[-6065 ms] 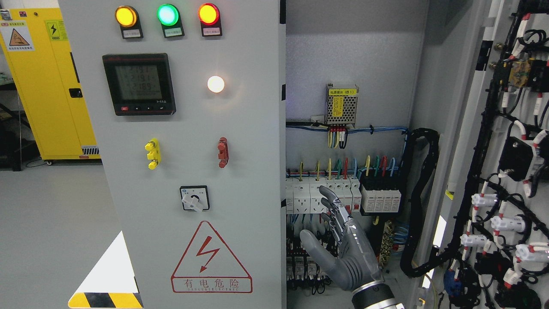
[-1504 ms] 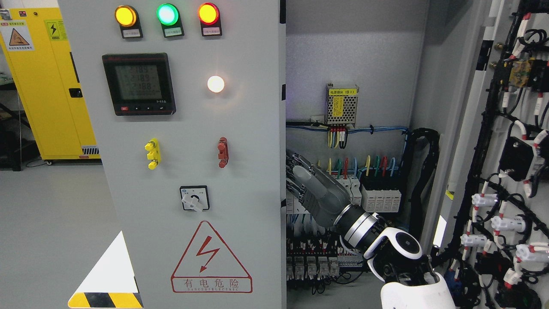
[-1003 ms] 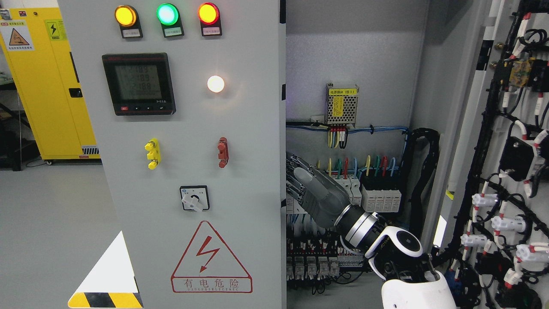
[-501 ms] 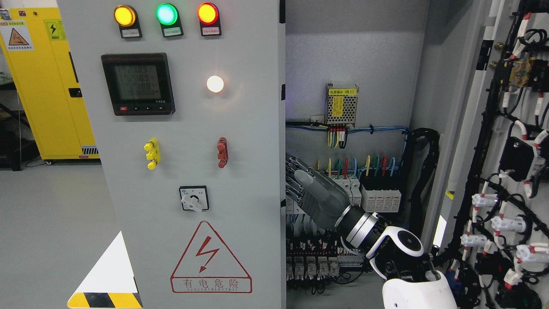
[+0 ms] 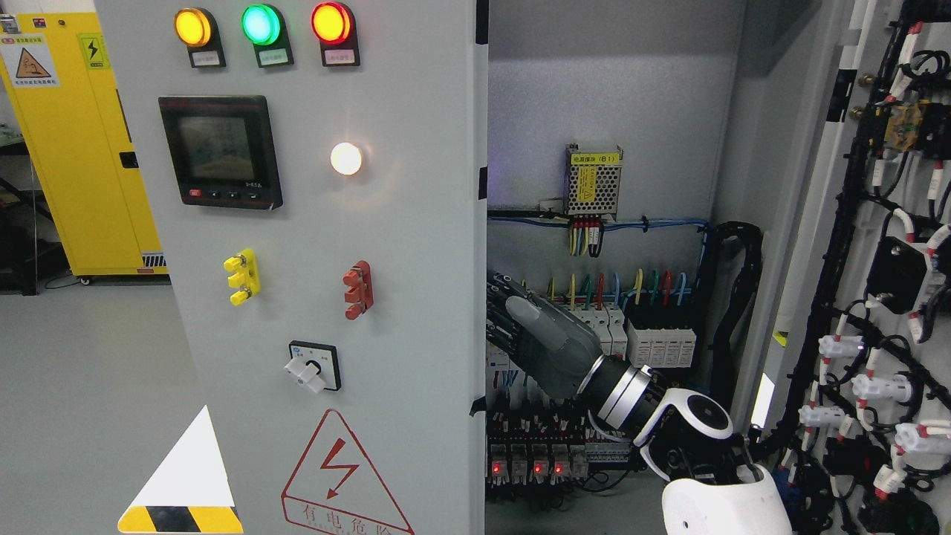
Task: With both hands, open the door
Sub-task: 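Pull the door open with the right hand, swinging it toward the robot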
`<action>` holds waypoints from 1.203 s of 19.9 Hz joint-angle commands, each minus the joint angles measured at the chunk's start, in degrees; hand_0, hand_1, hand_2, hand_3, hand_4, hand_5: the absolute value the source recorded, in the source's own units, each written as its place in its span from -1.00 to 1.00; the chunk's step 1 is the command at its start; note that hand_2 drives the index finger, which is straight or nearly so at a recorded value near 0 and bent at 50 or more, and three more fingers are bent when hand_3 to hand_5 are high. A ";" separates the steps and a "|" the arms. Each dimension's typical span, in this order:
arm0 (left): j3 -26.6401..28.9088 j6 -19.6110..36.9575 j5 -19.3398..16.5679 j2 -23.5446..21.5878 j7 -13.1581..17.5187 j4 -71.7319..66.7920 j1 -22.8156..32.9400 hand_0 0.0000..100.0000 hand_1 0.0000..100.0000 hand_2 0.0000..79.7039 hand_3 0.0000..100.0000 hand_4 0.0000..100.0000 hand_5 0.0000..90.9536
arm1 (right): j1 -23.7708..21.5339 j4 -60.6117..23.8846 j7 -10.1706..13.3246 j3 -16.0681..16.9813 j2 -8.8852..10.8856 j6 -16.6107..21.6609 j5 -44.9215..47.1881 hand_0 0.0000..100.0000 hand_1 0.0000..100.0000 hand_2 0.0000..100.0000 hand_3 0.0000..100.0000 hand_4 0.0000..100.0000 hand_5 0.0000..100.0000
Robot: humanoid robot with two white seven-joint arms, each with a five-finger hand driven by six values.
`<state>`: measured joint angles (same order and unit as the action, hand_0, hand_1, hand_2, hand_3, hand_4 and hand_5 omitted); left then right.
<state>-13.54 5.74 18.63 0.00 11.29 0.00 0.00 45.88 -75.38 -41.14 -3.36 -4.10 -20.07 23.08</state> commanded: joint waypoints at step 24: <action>0.00 -0.64 0.00 -1.32 0.05 0.44 0.09 -0.76 0.11 -1.00 -1.00 -1.00 -1.00 | -15.20 -22.70 -2.19 -20.35 1.19 -4.19 3.91 -1.00 0.00 -0.92 -1.00 -1.00 -1.00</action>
<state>-13.54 5.67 18.63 0.00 11.11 0.00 0.00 34.39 -90.31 -43.67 -12.84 -3.17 -23.50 27.15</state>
